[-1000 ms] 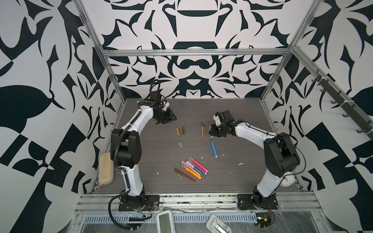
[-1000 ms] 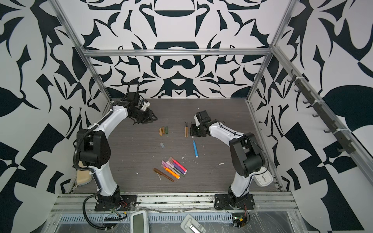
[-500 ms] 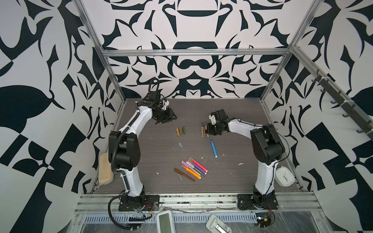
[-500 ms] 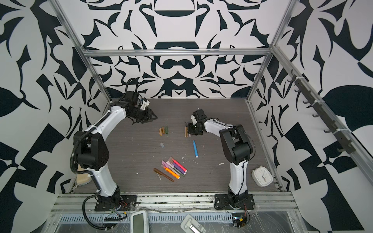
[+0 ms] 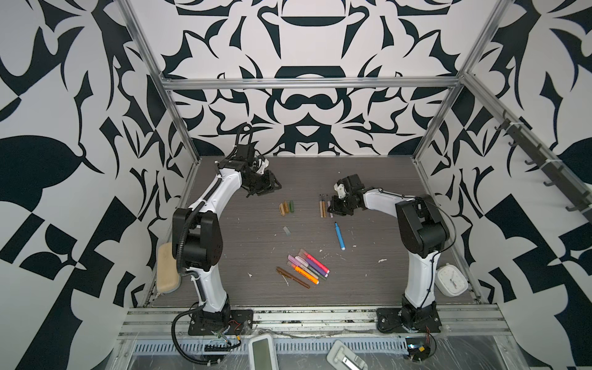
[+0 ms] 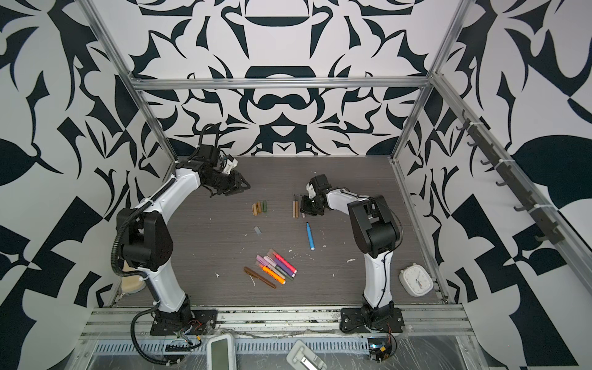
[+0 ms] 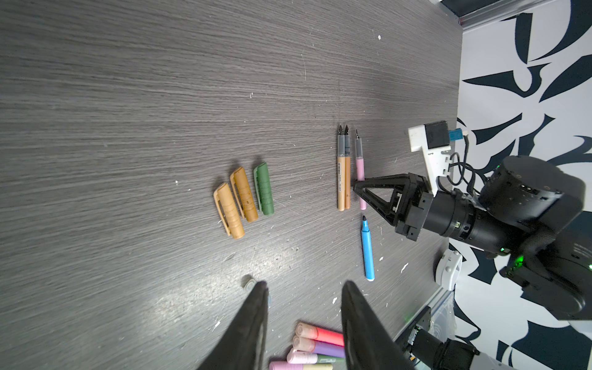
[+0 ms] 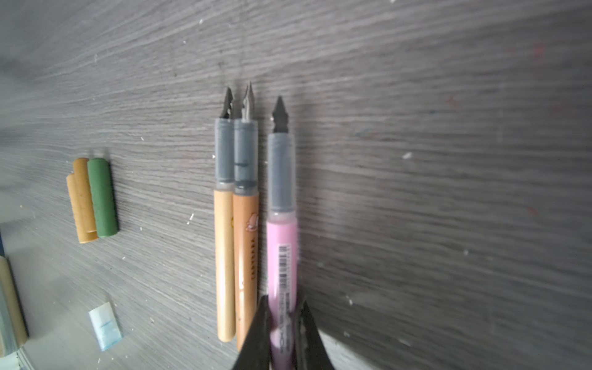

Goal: Open the pen caps
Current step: 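Carry the uncapped pink pen beside the tan pens and open the right gripper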

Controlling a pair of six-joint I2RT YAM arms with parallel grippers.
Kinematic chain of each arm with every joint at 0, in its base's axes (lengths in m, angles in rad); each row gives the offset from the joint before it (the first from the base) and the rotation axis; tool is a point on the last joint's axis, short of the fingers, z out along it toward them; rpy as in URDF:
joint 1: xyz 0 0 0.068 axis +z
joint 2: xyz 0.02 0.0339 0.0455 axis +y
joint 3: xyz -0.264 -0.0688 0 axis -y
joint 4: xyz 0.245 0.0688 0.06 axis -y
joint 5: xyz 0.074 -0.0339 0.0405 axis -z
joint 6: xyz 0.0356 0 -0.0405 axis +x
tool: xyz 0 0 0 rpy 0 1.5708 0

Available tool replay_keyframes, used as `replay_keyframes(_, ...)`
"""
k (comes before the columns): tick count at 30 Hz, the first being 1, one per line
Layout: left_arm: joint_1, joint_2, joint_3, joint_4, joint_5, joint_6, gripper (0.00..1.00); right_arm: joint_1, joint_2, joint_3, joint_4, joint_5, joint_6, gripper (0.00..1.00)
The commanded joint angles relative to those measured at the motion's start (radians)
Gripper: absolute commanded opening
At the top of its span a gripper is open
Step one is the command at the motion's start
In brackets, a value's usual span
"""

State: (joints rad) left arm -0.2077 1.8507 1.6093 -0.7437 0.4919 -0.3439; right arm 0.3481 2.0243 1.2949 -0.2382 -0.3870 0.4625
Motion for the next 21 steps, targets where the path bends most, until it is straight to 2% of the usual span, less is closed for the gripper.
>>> replay_keyframes(1, 0.001, -0.036, -0.02, -0.011, 0.013, -0.002, 0.41, -0.003, -0.004, 0.032, 0.014, -0.018, 0.003, 0.25)
replay_keyframes(12, 0.001, -0.039, -0.021, -0.011, 0.016, -0.001, 0.41, -0.011, 0.004, 0.038, 0.057, -0.102, 0.033, 0.41)
replay_keyframes(21, 0.001, -0.042, -0.021, -0.01, 0.018, 0.0, 0.41, -0.011, 0.004, 0.051, 0.057, -0.13, 0.029, 0.59)
